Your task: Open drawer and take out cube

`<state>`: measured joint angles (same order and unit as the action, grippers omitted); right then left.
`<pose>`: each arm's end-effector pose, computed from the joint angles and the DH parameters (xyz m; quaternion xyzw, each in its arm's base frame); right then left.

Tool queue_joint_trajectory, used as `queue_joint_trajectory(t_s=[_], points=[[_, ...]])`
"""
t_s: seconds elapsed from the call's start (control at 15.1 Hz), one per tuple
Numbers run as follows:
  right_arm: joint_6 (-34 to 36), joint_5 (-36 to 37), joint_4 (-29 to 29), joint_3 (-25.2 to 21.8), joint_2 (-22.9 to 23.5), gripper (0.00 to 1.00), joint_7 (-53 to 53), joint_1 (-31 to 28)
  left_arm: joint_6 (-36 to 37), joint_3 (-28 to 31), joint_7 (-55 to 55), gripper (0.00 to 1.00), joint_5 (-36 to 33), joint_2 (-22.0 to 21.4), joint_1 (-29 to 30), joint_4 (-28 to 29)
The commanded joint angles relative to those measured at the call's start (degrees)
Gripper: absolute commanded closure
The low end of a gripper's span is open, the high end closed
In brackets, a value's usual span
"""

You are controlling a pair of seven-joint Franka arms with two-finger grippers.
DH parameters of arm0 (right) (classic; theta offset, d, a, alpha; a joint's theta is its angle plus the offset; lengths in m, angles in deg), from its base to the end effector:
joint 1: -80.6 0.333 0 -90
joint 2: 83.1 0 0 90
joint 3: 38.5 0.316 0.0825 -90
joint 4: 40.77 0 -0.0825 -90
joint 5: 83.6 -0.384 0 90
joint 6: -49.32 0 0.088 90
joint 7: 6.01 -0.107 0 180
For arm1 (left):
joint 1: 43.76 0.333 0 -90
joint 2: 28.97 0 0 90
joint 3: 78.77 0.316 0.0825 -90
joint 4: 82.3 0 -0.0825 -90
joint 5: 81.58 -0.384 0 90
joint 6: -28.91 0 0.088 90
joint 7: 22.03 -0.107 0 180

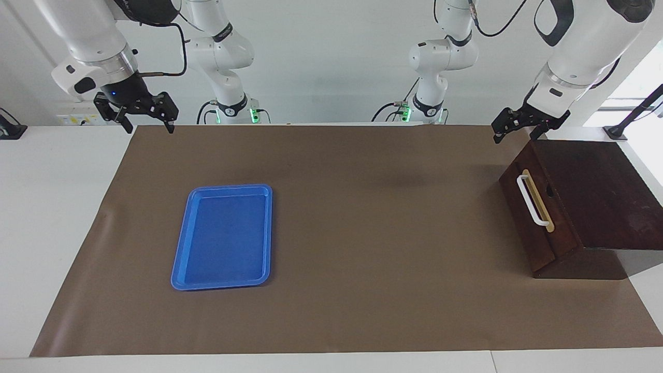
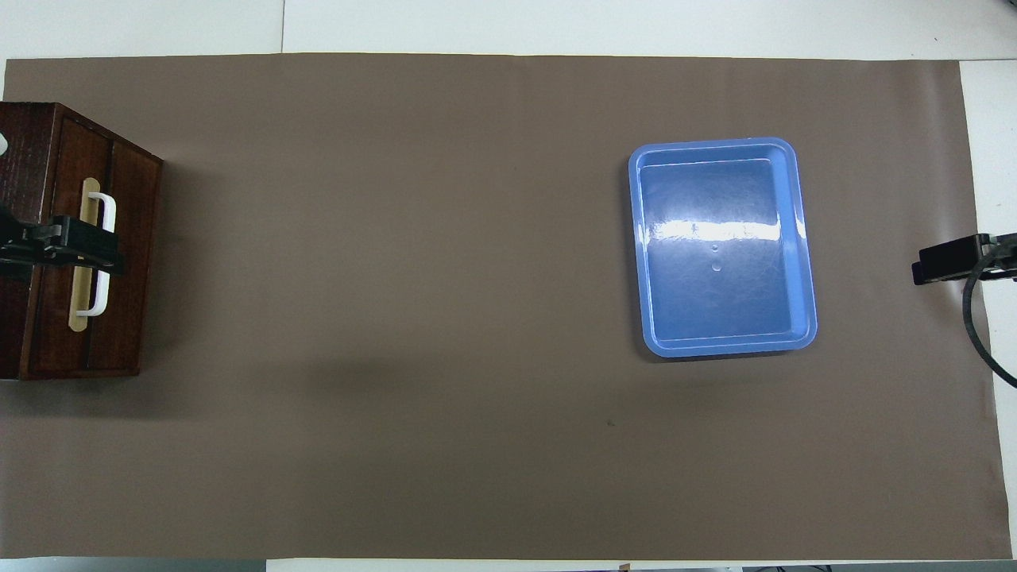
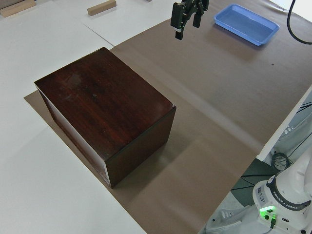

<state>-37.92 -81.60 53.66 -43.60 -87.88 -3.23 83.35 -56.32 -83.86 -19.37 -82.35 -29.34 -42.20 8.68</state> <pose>0.5222 -0.0273 0.6289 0.9997 0.0035 -0.0218 0.0128 0.5420 -0.0321 0.6132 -0.9988 0.0073 0.0465 0.0095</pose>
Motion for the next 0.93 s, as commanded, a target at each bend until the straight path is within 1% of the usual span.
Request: queue_joint_trajectory(t_s=[0.0,0.26,0.4,0.46,0.53,0.66,0.73,0.86], points=[[1.02,-0.95,-0.3,0.19,-0.14,0.0,-0.49,0.05,-0.38,0.61,-0.46,0.0,0.5,-0.86,-0.41,0.69],[1.02,-0.95,-0.3,0.19,-0.14,0.0,-0.49,0.05,-0.82,0.7,-0.63,0.0,0.32,-0.86,-0.32,0.6],[1.02,-0.95,-0.3,0.19,-0.05,0.0,-0.49,-0.03,-3.79,0.78,-0.9,0.0,0.15,-0.77,-0.32,1.22],[1.02,-1.04,-0.3,0.19,-0.05,0.0,-0.57,-0.03,-5.2,1.05,-1.33,0.0,-0.29,0.27,-0.5,1.22],[1.02,-0.95,-0.3,0.19,-0.14,0.0,-0.49,0.05,-7.39,1.05,-1.77,0.0,-1.34,1.15,-0.59,1.31],[1.02,-0.95,-0.3,0.19,-0.05,0.0,-0.49,0.05,-11.44,0.79,-1.95,0.0,-6.16,2.39,-0.85,1.48],[1.02,-0.95,-0.39,0.19,-0.05,0.0,-0.49,0.05,-12.67,0.44,-1.95,0.0,-7.4,4.04,-1.11,1.75],[1.02,-0.95,-0.3,0.19,-0.14,0.0,-0.49,0.05,-16.36,0.26,-2.04,0.0,-11.08,4.06,-2.42,4.8]])
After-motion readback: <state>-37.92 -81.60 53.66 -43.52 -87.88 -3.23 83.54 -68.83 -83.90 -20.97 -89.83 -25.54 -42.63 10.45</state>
